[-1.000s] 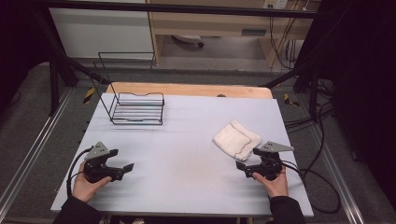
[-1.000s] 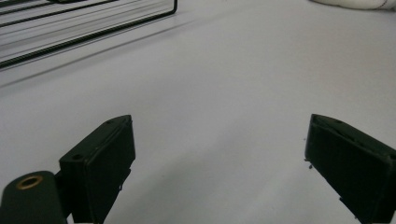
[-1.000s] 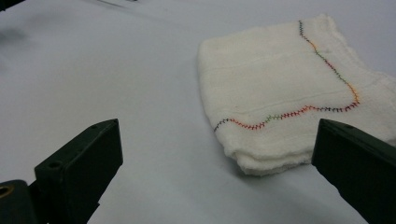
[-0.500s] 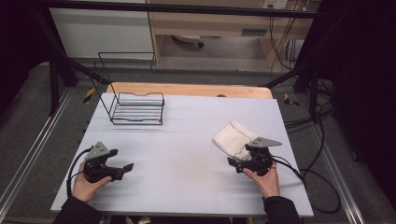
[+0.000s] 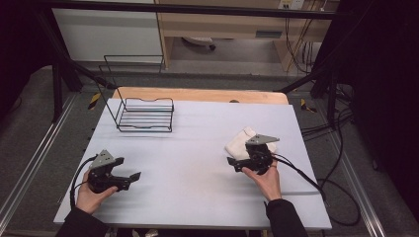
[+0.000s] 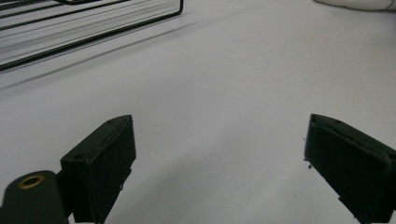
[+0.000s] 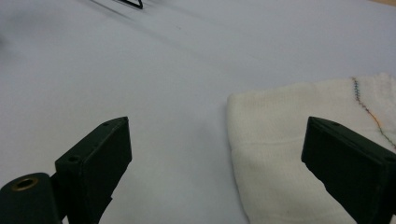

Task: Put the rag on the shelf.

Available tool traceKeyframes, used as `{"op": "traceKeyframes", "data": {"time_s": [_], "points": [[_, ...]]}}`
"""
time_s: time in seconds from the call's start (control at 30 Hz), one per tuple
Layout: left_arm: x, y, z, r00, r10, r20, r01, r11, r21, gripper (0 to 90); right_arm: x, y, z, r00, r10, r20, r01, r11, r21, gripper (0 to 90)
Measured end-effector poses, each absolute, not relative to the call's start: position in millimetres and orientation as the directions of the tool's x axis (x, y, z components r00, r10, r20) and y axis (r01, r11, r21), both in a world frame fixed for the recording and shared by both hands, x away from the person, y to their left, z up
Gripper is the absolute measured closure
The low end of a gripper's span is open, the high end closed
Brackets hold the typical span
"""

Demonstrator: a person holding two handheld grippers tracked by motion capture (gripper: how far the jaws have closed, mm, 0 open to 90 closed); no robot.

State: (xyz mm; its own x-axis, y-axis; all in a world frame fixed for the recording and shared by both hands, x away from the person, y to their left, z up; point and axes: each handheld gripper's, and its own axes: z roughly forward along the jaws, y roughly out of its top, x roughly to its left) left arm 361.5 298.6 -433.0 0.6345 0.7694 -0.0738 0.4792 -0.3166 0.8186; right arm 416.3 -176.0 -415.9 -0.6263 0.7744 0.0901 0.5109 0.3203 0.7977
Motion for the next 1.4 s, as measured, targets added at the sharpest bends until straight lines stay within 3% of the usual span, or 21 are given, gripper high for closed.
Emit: {"op": "traceKeyframes", "data": {"time_s": [0.77, 1.4], "points": [[362, 300, -434, 0.629, 0.773, -0.075, 0.482, -0.313, 0.819, 9.9, 466, -150, -442, -0.606, 0.795, 0.005, 0.555, 0.418, 0.719, 59.9], [362, 300, -434, 0.632, 0.771, -0.074, 0.483, -0.317, 0.816, 10.5, 463, -147, -447, -0.599, 0.797, -0.073, 0.517, 0.455, 0.725, 82.2]]}}
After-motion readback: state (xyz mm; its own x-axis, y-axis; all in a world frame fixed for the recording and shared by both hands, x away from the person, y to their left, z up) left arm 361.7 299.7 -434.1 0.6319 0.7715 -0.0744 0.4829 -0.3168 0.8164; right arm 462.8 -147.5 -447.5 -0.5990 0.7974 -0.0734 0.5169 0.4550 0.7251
